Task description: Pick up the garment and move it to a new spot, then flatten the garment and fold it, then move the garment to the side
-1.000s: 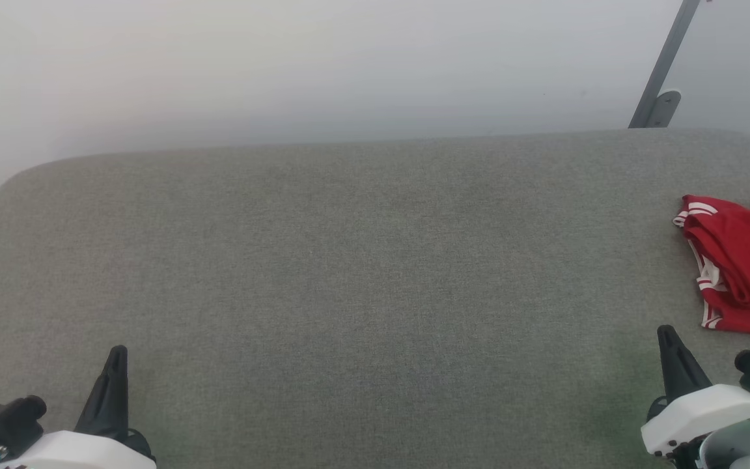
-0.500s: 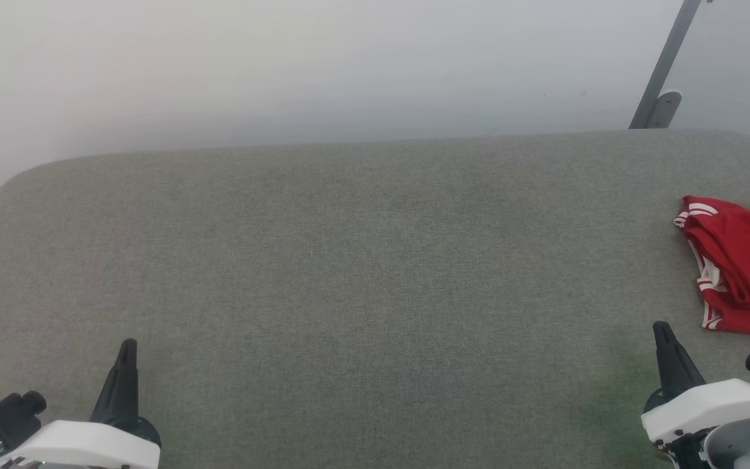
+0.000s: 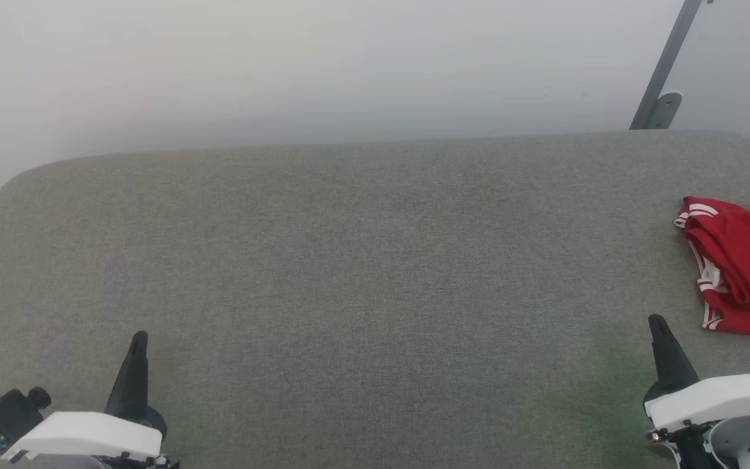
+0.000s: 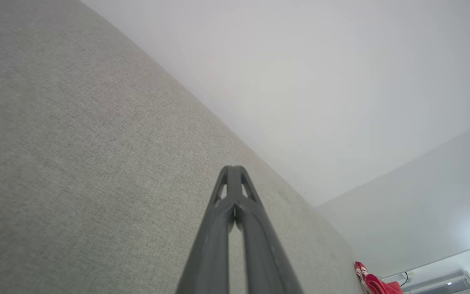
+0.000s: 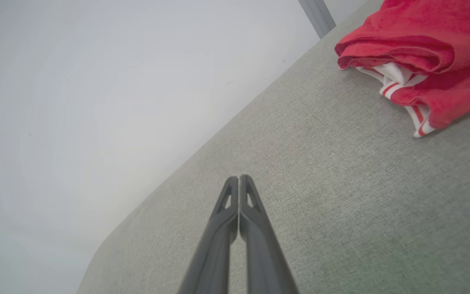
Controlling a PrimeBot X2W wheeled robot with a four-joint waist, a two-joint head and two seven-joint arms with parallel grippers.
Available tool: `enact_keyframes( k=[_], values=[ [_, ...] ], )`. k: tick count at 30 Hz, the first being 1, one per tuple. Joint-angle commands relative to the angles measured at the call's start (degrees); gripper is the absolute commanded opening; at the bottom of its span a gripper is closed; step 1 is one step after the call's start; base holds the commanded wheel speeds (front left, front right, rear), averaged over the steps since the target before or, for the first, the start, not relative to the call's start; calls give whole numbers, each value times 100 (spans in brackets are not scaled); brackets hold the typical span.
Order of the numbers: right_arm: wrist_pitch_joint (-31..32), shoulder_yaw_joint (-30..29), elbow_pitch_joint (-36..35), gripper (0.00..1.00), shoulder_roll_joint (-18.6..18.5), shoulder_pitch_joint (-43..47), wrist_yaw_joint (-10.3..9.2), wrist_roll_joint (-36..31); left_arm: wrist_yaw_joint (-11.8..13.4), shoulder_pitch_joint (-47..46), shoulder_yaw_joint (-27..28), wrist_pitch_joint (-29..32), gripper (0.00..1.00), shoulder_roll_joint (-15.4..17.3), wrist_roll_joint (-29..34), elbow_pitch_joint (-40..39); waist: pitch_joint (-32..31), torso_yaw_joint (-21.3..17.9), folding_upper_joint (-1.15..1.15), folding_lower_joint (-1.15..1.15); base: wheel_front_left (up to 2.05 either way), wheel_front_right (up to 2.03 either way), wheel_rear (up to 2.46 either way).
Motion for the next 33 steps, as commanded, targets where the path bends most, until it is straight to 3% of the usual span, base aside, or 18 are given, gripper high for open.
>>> enact_keyframes(
  k=[1,33],
  values=[
    [37,-23,-102,0,-4,-117,2,201,-6,-166,50,52,0,25,-163,-65,-1,1,0,0,0,0,0],
    [452,-44,-289,0,177,-158,1,2167,-10,-365,129,584,0,-366,-1737,-42,-20,15,0,0,0,0,0]
  ],
)
